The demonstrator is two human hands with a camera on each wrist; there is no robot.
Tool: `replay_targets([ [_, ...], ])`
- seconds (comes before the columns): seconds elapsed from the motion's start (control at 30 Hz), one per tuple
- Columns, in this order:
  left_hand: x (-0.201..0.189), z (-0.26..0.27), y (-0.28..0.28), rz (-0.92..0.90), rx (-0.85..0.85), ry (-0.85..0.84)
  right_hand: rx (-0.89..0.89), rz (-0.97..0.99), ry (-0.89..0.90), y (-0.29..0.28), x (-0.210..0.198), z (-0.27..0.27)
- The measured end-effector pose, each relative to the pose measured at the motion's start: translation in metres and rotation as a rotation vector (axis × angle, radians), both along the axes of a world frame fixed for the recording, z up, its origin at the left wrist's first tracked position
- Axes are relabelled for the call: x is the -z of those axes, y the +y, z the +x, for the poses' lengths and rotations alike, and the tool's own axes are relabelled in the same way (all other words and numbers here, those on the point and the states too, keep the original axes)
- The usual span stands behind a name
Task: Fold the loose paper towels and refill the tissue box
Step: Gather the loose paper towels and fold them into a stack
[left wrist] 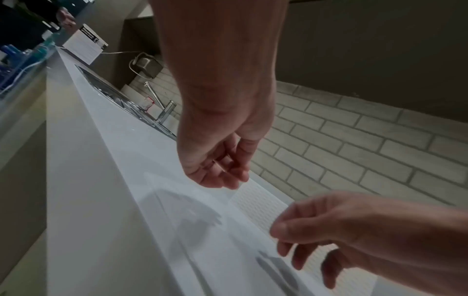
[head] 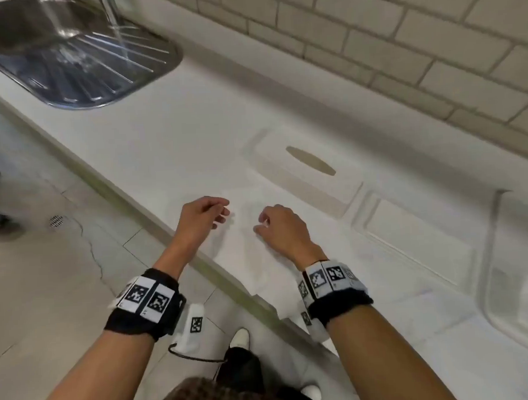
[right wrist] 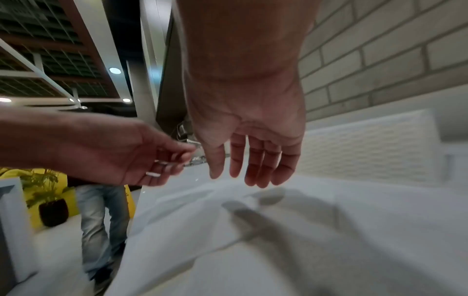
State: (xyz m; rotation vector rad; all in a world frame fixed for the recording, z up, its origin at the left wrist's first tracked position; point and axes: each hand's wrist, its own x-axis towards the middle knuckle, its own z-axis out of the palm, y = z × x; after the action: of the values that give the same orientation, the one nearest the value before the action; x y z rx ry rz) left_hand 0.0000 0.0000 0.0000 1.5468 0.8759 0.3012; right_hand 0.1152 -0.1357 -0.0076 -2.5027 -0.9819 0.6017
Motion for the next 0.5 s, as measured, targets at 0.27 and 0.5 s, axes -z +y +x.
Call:
replay_targets([
  [0.27, 0.008, 0.003, 0.004, -0.039, -0.067, -0.045, -0.043, -0.163, -0.097, 0.022, 0.027, -0.012],
  [0.5, 0.019, 0.005, -0.007, 0.038, -0.296, -0.060, 0.135, 0.015, 0.199, 0.022, 0.024, -0.011],
])
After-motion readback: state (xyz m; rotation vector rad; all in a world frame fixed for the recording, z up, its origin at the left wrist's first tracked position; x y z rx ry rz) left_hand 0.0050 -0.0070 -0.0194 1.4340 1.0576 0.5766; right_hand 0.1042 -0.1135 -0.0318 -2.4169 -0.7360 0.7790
